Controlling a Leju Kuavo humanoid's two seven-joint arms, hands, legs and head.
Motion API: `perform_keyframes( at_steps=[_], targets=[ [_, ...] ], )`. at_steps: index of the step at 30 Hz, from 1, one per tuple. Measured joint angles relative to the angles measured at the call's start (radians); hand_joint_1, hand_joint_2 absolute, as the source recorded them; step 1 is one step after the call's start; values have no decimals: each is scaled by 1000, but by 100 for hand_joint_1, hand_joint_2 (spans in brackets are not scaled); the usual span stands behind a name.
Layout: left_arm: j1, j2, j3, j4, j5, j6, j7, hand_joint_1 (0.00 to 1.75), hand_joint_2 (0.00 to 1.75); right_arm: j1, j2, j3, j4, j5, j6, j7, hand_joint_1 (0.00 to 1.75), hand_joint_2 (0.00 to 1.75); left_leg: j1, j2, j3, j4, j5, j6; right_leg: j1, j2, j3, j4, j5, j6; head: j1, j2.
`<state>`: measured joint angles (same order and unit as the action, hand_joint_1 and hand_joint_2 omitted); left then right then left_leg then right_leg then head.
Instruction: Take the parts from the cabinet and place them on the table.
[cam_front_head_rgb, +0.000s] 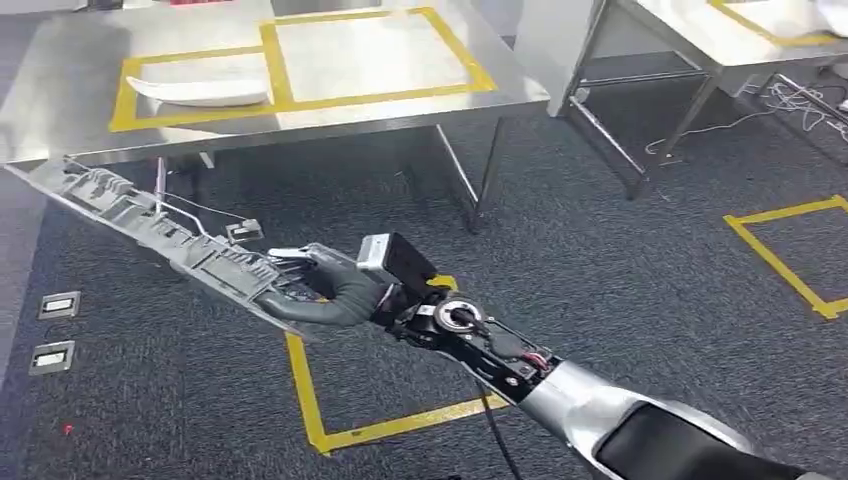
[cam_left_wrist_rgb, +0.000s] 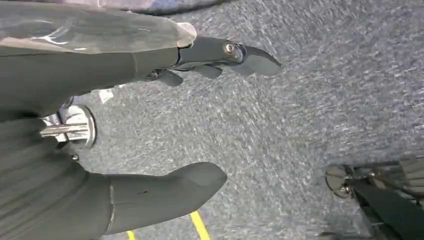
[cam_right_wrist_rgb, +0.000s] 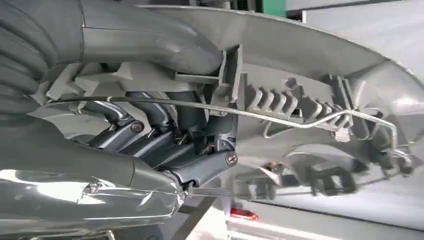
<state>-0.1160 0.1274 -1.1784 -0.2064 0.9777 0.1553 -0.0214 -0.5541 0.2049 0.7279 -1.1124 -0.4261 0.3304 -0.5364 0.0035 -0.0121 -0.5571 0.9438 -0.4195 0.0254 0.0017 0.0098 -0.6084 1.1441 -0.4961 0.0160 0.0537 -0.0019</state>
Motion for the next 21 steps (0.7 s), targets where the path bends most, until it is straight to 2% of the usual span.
perform_keyframes(
  at_steps=[1,2,3,4,5,6,7,8,9,10,11,12,13,14,16,17,18,19,20,21],
  targets=[
    [-1,-1,0,0,0,0,0,0,175,-3,0,0,-1,0,0,1,175,175,-5,0,12,-1,-6,0,7,0,29,-98,64,-16,3,0],
    [1,-10,0,0,0,0,0,0,175,-2,0,0,-1,0,0,2,175,175,-1,1,10,-3,-9,0,15,-2,45,-136,78,-36,-3,0],
    [-4,-6,0,0,0,-1,0,0,175,-5,0,0,-1,0,0,2,175,175,-8,-1,7,1,-9,-4,16,-5,43,-158,83,-37,-19,0],
    [-6,-8,0,0,0,-1,0,0,175,-5,0,1,-2,1,0,2,175,175,0,1,2,1,-8,-8,23,-5,49,-169,73,-41,-8,0],
    [-6,-7,0,0,0,-1,0,0,175,-6,0,1,-3,1,0,1,175,175,0,2,2,-1,-9,-13,22,-5,51,-176,65,-44,-2,0],
    [-6,-7,0,0,0,-1,0,0,175,-6,2,1,-5,1,0,1,175,175,-3,5,3,-3,-10,-14,20,-5,60,-194,59,-46,-1,0],
    [-8,-2,0,0,0,-1,0,0,175,-6,5,1,-10,2,0,1,175,175,-8,6,0,1,-17,-19,2,-7,87,-216,60,-44,-1,0],
    [-7,-4,0,0,-1,-1,0,0,175,-6,5,0,-10,2,0,2,175,175,-5,6,-8,32,-30,-28,1,-4,94,-226,61,-43,-8,0],
    [-7,-5,0,0,-1,-1,0,0,175,-10,5,0,-10,3,0,2,175,175,-2,6,-41,97,-60,-36,0,-5,96,-226,62,-45,-17,0],
    [-8,-5,0,0,0,-1,0,0,175,-9,5,0,-10,3,0,2,175,175,3,6,-94,193,-95,-44,-1,-5,98,-226,60,-46,-28,0],
    [-8,-4,0,0,0,-1,0,0,175,-9,5,0,-9,5,1,2,175,175,8,6,-142,273,-119,-50,-1,-5,99,-225,58,-46,-30,0],
    [-7,-3,0,0,1,-1,0,0,175,-9,5,0,-9,7,2,1,175,175,11,6,-180,326,-123,-54,-2,-5,100,-225,55,-45,-31,0],
    [-6,-3,0,0,1,-1,0,0,175,-9,5,1,-9,8,3,0,175,175,14,6,-196,329,-101,-58,-3,-3,104,-223,51,-44,-35,0],
    [-6,-2,0,0,2,-1,2,0,175,-9,5,0,-9,8,3,-1,175,175,18,6,-185,281,-56,-60,-5,-1,110,-221,44,-39,-35,0],
    [-7,1,0,0,3,-1,2,0,175,-10,5,1,-9,8,4,-2,175,175,23,9,-112,97,59,-62,-9,0,127,-213,25,-29,-38,0],
    [-7,1,0,0,3,-1,2,0,175,-10,6,1,-9,8,5,-2,175,175,23,11,-87,27,79,-62,-10,-1,132,-208,14,-22,-41,0],
    [-7,-2,0,0,4,-1,3,0,175,-13,6,1,-8,8,5,-3,175,175,15,10,-76,25,59,-60,-3,-1,125,-206,8,-14,-49,0],
    [-12,-1,0,0,4,-1,3,0,175,-14,8,1,-8,9,5,-3,175,175,16,6,-79,18,54,-46,-3,-1,121,-200,4,-10,-51,0],
    [-11,-1,0,0,4,-1,3,0,175,-14,8,1,-8,10,5,-4,175,175,16,6,-81,21,50,-39,-2,-1,124,-202,3,-5,-41,0],
    [-10,-2,0,0,4,-1,3,0,175,-15,8,1,-8,10,5,-6,175,175,13,5,-80,24,44,-31,-3,-2,127,-205,-1,0,-38,0]
  ],
)
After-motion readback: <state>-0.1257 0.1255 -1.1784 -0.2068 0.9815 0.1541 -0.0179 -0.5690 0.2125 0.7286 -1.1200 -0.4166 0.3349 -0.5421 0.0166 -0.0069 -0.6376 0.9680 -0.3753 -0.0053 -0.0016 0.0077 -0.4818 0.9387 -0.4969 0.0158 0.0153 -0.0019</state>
